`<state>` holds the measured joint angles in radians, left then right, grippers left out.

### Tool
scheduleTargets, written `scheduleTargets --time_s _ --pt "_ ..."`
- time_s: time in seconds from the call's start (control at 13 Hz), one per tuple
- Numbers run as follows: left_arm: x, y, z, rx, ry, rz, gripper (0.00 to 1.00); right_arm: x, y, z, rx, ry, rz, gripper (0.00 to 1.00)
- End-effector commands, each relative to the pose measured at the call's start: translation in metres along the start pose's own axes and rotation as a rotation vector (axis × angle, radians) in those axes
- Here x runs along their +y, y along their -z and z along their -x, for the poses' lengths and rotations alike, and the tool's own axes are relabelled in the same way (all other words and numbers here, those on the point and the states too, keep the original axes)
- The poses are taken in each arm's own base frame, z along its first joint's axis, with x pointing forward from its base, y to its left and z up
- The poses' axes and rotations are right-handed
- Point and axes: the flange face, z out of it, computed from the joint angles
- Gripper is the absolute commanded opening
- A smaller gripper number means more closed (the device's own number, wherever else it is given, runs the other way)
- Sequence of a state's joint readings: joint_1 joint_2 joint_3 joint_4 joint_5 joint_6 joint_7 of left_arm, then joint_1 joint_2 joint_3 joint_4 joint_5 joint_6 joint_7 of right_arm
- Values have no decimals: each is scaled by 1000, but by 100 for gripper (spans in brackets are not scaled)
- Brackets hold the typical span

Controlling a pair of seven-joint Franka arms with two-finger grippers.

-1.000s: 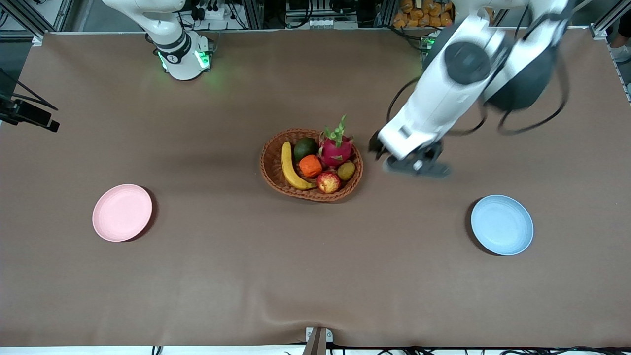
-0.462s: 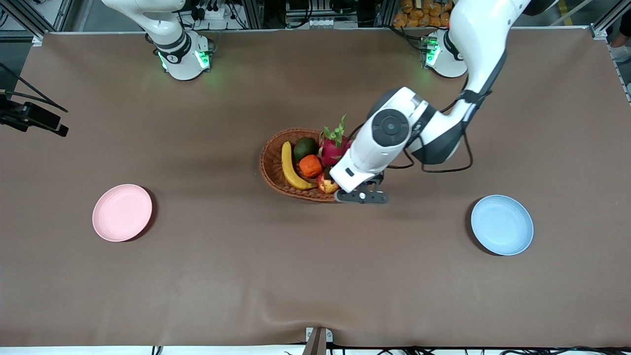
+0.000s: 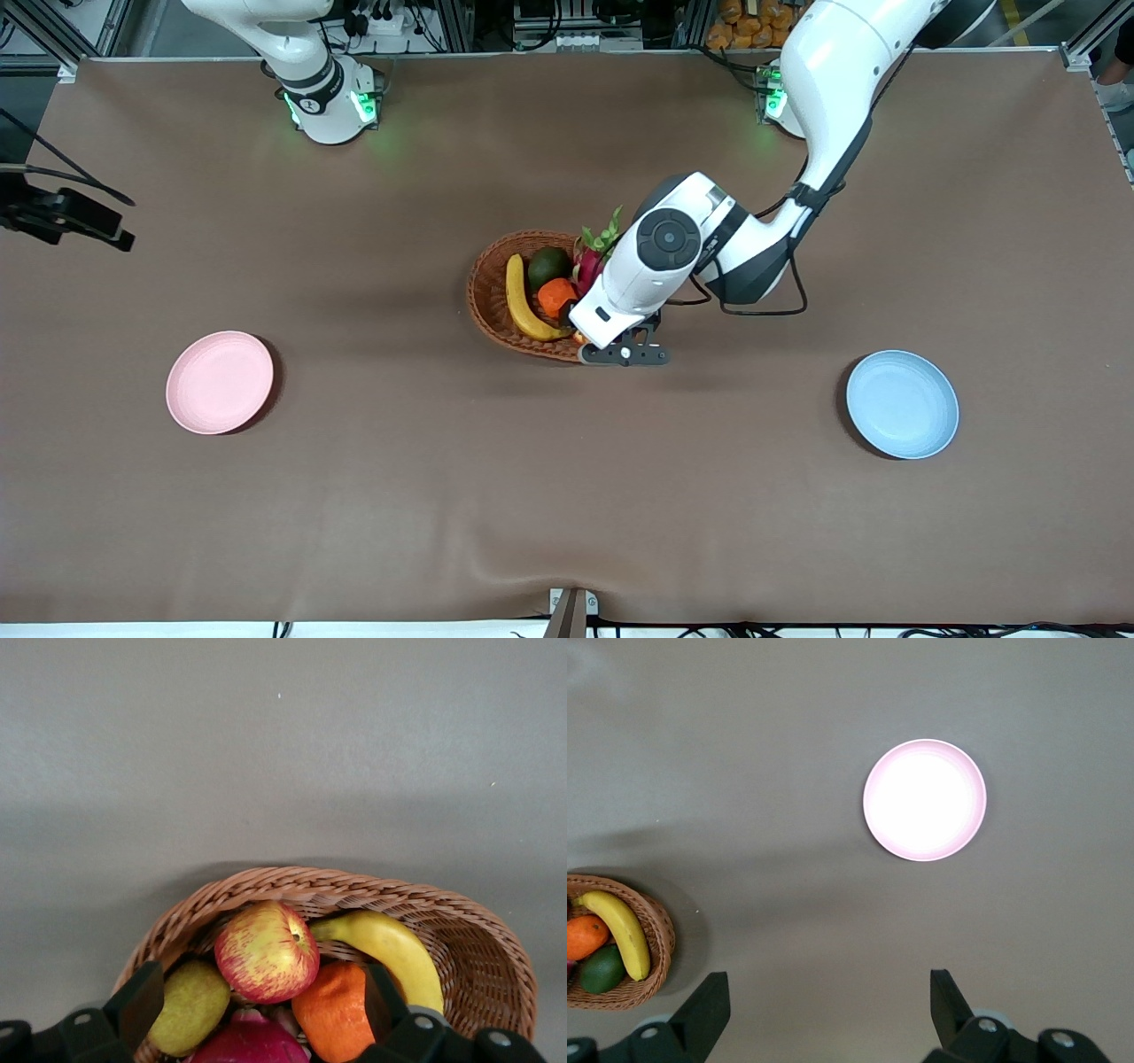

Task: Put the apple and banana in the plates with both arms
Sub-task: 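Close the left gripper around the red-yellow apple in the basket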

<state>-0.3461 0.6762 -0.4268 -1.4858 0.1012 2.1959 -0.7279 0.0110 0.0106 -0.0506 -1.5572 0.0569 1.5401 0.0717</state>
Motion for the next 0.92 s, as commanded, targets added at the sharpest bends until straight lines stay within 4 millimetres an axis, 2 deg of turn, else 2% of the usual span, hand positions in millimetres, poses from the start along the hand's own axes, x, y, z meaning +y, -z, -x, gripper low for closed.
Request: scheduleTargets --time_s 0.0,0.15,0.31,0.54,0.62,0.77,0.85 --pt "8 -25 -3 25 15 4 100 -23 -4 2 10 35 34 100" --pt "20 -51 11 29 38 -37 98 -24 -2 3 13 38 38 100" --pt "25 -74 22 26 86 -81 99 -14 6 2 28 20 40 100" --pt "22 -82 31 4 129 -107 94 1 6 2 20 -9 35 100" --pt "21 -85 32 -2 129 -115 91 0 5 1 22 -7 34 100" --pt "17 -90 33 -10 131 -127 90 3 -3 0 2 -11 37 100" --pt "15 -91 34 -18 133 -136 89 11 -6 0 -4 -27 37 100"
